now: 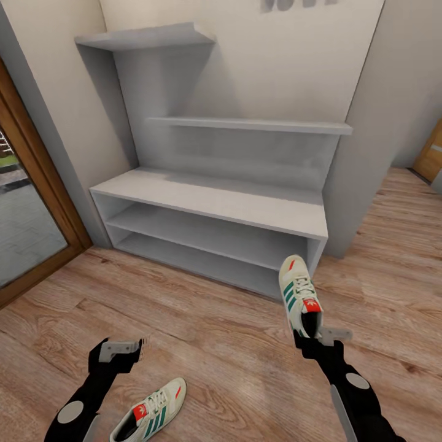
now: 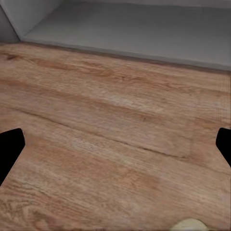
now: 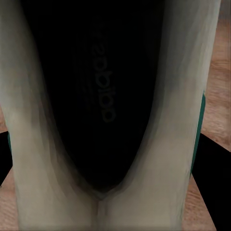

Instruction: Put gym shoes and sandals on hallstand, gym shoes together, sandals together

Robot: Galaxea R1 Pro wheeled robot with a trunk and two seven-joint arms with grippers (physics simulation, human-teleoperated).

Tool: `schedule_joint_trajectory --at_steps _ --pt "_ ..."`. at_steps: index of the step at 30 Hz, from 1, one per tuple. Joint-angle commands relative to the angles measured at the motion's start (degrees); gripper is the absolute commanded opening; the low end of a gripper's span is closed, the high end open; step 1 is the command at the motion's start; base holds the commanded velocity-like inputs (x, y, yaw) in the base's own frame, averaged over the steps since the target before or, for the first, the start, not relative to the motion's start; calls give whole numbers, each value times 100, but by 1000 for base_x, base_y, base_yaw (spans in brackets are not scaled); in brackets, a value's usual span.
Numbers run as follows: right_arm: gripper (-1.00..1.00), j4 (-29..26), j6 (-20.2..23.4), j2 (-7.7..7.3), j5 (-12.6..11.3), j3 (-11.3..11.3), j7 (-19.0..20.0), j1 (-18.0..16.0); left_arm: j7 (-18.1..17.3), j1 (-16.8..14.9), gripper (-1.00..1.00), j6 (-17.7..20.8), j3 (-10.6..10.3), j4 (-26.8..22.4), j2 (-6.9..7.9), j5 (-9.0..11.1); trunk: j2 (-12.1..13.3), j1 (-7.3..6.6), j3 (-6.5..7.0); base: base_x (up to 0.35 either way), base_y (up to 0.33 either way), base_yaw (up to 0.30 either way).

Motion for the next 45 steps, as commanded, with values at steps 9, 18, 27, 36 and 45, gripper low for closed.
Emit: schedule_joint_trajectory --at_steps 9,18,27,36,45 --pt "-100 -519 32 1 2 4 -2 -3 8 -1 100 0 544 267 382 -11 -2 -1 -5 0 9 -16" --pt "-100 -519 32 1 1 4 -4 -3 8 -1 100 -36 531 269 382 -11 -2 -1 -5 0 209 -287" --pt "-100 -519 32 1 1 4 -3 -2 8 -1 100 -164 526 273 381 -11 -2 -1 -5 0 71 -283" --pt "-100 -524 32 -1 1 4 1 -2 8 -1 100 -167 526 280 381 -11 -2 -1 -5 0 2 -69" --pt "-100 -525 32 1 1 4 -4 -2 8 -1 100 -167 526 280 381 -11 -2 -1 -5 -50 0 -267"
